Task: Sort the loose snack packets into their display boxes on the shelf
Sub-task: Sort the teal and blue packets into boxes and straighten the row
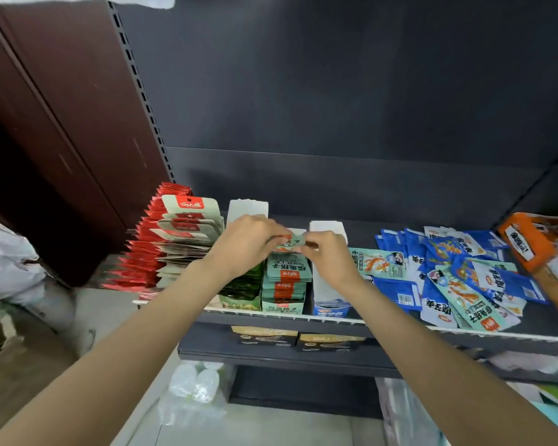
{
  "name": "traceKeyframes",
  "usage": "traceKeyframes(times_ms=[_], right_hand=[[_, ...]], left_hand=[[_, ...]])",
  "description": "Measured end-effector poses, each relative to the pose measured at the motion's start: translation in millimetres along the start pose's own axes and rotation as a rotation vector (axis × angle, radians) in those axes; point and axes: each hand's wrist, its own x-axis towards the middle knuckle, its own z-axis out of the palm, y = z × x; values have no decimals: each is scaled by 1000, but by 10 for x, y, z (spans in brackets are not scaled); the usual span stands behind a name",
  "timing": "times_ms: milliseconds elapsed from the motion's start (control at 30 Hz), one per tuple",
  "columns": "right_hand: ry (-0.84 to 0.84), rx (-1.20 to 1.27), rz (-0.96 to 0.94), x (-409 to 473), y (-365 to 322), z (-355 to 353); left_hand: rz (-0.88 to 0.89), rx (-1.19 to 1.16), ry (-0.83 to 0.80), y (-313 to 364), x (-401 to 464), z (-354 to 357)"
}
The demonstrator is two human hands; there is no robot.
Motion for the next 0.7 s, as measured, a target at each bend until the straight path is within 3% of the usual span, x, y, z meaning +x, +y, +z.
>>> traceKeyframes(times_ms=[167, 367, 467, 600, 700], right_hand=[[-166, -121, 80, -73, 11, 33], [-22, 33, 77, -123, 140, -206], [80, 78, 96, -155, 339, -412], [95, -48, 185, -148, 798, -677], [-26, -207, 256, -104, 1285, -826]], left_hand=[[46, 137, -209, -5, -55, 263], [-80, 170, -299, 135, 122, 416], [-127, 136, -242, 327, 288, 478], [-86, -118, -83, 728, 644, 703], [-64, -421, -133, 1158, 940, 1050]])
